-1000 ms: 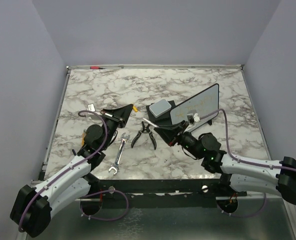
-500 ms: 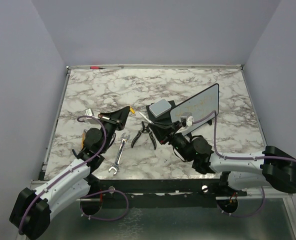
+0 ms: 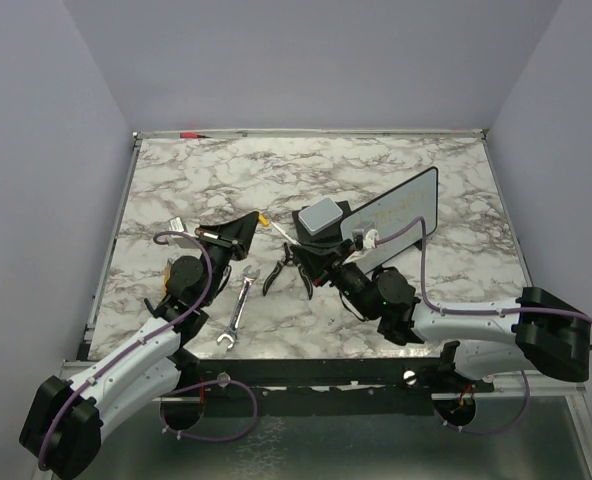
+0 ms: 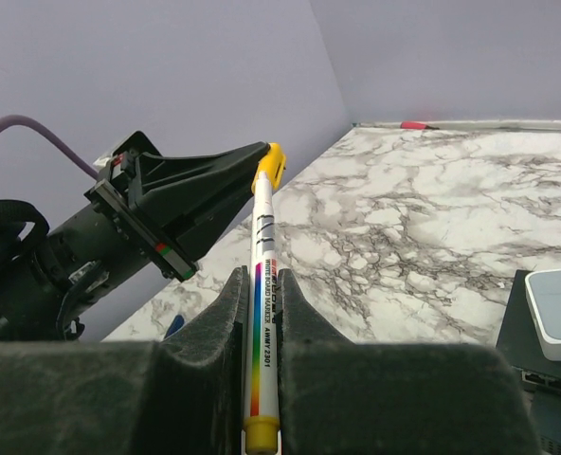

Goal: Write a sentence on the whiteboard
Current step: Close the whiteboard marker at the center of the board.

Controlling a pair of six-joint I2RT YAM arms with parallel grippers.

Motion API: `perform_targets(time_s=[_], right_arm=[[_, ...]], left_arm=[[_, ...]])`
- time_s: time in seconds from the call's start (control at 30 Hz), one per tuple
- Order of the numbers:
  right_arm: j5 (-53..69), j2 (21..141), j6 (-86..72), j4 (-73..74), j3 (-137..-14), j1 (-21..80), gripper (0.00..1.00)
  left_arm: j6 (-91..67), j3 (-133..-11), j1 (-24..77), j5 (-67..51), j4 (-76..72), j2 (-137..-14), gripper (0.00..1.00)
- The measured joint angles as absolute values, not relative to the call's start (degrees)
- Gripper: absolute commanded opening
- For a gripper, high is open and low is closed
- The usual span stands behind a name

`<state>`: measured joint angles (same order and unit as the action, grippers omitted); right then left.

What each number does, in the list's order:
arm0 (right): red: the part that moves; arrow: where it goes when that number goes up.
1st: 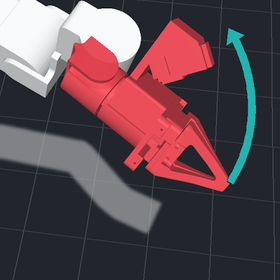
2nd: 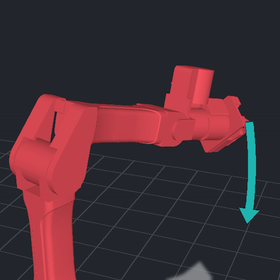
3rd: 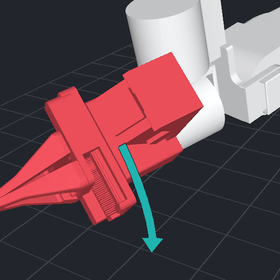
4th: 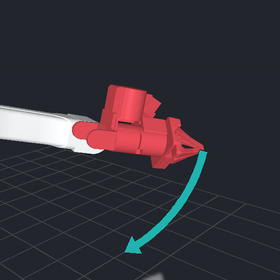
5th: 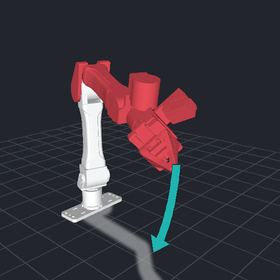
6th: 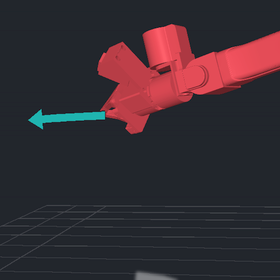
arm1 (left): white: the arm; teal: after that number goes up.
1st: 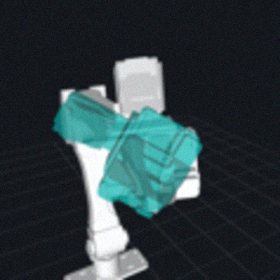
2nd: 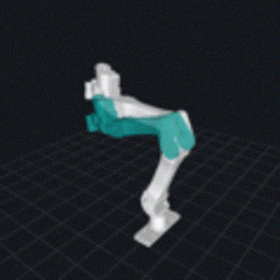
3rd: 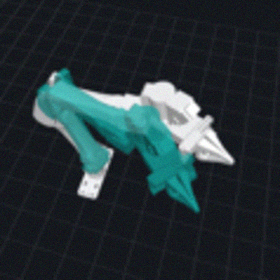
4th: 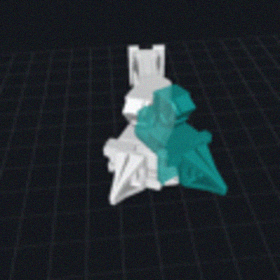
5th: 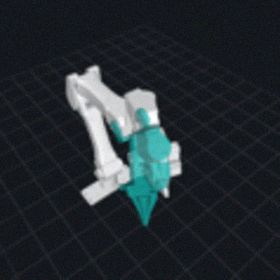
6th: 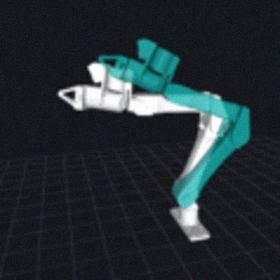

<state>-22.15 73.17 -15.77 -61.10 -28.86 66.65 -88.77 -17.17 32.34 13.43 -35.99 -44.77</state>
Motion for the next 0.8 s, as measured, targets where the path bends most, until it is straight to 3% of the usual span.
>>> perform_targets(time_s=[0.8], right_arm=[[-21.58,75.9,-15.79,-60.27,-30.0,66.65,0.01]], left_arm=[[-88.77,-17.23,31.81,13.45,-36.14,-45.39,0.0]])
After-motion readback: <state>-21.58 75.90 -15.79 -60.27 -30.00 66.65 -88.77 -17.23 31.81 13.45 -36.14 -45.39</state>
